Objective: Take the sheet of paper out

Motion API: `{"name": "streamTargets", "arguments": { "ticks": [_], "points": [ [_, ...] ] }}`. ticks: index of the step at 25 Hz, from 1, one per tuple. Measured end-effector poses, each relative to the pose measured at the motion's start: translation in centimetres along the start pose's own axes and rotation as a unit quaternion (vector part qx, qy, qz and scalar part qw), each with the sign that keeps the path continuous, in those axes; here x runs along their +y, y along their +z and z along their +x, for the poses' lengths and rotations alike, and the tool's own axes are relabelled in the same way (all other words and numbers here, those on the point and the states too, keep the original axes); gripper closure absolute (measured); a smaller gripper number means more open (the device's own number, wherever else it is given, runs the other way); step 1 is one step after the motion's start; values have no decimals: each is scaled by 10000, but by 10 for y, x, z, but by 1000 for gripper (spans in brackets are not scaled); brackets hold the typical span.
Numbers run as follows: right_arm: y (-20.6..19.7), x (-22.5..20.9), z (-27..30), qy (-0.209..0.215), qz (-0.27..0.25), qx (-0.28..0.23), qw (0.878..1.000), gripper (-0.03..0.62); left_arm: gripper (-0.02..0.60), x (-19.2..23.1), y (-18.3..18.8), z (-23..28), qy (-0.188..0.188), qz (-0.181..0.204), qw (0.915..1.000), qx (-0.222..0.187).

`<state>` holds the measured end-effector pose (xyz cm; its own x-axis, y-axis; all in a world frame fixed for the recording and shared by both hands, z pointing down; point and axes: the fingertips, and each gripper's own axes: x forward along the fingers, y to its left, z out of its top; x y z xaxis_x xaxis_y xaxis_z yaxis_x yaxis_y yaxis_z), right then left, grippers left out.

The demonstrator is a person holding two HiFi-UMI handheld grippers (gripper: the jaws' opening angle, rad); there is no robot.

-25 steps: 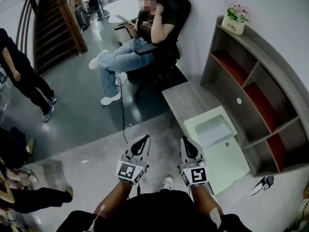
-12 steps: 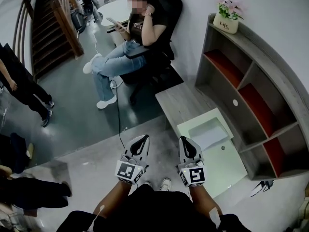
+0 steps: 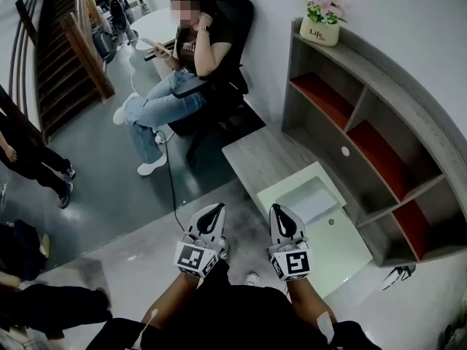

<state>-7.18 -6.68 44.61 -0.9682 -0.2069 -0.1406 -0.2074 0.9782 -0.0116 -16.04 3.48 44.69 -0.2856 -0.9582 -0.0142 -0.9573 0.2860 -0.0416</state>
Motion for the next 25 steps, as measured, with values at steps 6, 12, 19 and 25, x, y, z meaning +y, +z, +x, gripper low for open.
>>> {"name": "streamTargets", "arguments": {
  "ticks": [6, 12, 19, 25],
  "points": [
    [-5, -27, 3, -408, -94, 57, 9991, 572, 575, -4, -6, 34, -366, -82, 9993, -1],
    [-7, -49, 19, -782, -198, 124, 9967, 572, 575, 1, -7, 75, -805, -133, 9967, -29],
    [-10, -69, 44, -1269, -298, 237, 9912, 572, 575, 17, -7, 118, -1306, -214, 9912, -37],
    [-10, -79, 66, -1716, -274, 299, 9843, 571, 575, 32, -9, 151, -1805, -313, 9831, 34]
  ]
}}
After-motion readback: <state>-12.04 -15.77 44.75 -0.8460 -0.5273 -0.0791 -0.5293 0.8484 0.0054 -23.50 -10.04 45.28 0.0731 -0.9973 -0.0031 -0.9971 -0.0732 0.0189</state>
